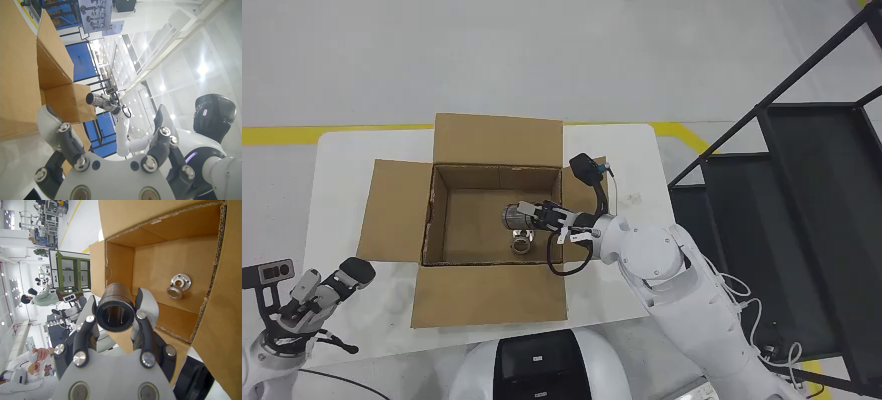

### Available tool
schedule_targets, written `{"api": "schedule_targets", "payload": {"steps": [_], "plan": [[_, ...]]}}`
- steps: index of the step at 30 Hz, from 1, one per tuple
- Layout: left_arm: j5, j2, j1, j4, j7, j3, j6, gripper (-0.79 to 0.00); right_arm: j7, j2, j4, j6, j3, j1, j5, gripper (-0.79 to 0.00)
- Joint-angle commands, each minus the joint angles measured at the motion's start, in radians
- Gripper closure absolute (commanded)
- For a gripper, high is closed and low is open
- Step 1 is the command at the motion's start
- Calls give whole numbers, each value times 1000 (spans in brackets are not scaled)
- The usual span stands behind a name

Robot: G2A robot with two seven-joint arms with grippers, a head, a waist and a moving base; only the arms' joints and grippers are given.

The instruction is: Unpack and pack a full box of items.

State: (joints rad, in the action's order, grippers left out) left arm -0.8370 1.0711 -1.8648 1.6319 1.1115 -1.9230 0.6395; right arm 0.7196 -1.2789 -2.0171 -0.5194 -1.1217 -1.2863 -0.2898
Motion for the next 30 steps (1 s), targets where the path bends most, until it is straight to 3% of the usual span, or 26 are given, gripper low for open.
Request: {"api": "schedule_targets", "payload": {"steps": [1, 4, 9, 18, 30], "plan": [[0, 0, 0, 0, 0, 0, 0, -785, -14, -1, 21, 11, 13, 2, -10, 0], [0, 0, 0, 0, 0, 0, 0, -785, -55, -13, 87, -1, 57, 61, -10, 0], [0, 0, 0, 0, 0, 0, 0, -785, -59, -54, 273, -57, 210, 261, -17, 0], [0, 0, 0, 0, 0, 0, 0, -785, 54, -163, 606, -140, 535, 587, -100, 0], [0, 0, 0, 0, 0, 0, 0, -785, 101, -313, 900, -182, 758, 770, -192, 0]]}}
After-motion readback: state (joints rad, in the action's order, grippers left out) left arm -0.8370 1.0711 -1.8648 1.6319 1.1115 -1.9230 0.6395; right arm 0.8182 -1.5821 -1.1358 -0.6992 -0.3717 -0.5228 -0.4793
